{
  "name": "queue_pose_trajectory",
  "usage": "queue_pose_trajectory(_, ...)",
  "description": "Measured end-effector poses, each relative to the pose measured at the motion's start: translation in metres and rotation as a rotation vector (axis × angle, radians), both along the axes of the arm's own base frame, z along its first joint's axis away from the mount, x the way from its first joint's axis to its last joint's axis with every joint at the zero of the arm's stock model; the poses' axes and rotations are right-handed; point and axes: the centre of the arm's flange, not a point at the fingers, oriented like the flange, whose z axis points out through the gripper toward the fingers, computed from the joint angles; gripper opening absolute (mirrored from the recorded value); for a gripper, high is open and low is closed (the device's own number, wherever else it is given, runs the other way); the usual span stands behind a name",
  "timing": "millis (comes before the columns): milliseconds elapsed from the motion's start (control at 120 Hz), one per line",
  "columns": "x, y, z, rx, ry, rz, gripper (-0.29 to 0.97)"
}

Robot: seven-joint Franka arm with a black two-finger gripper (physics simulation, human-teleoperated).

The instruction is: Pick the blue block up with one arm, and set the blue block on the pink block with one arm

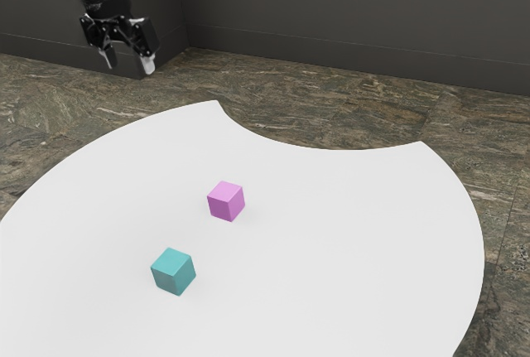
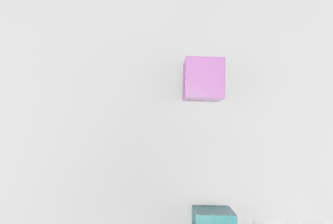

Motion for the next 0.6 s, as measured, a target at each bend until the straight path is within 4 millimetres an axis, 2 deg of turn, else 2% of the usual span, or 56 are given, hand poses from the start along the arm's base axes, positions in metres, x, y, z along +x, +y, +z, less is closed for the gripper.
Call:
queue_pose_trajectory(75, 0.0, 0.001, -0.006, -0.003, 0.011, -0.002, 0.65)
queue_pose_trajectory(108, 0.002, 0.004, -0.019, -0.006, 0.035, 0.005, 0.65)
queue_pose_trajectory(142, 0.005, 0.006, -0.04, -0.008, 0.067, 0.014, 0.65)
queue_pose_trajectory(175, 0.01, 0.004, -0.071, -0.01, 0.11, 0.02, 0.65)
queue_pose_trajectory(250, 0.013, -0.012, -0.138, -0.018, 0.184, 0.01, 0.65)
queue_pose_trajectory(358, 0.016, -0.026, -0.197, -0.024, 0.206, 0.01, 0.65)
queue_pose_trajectory(408, 0.009, -0.028, -0.22, -0.03, 0.212, 0.015, 0.65)
queue_pose_trajectory(492, -0.025, -0.031, -0.262, -0.052, 0.224, 0.022, 0.64)
queue_pose_trajectory(600, -0.053, -0.041, -0.287, -0.065, 0.194, 0.016, 0.64)
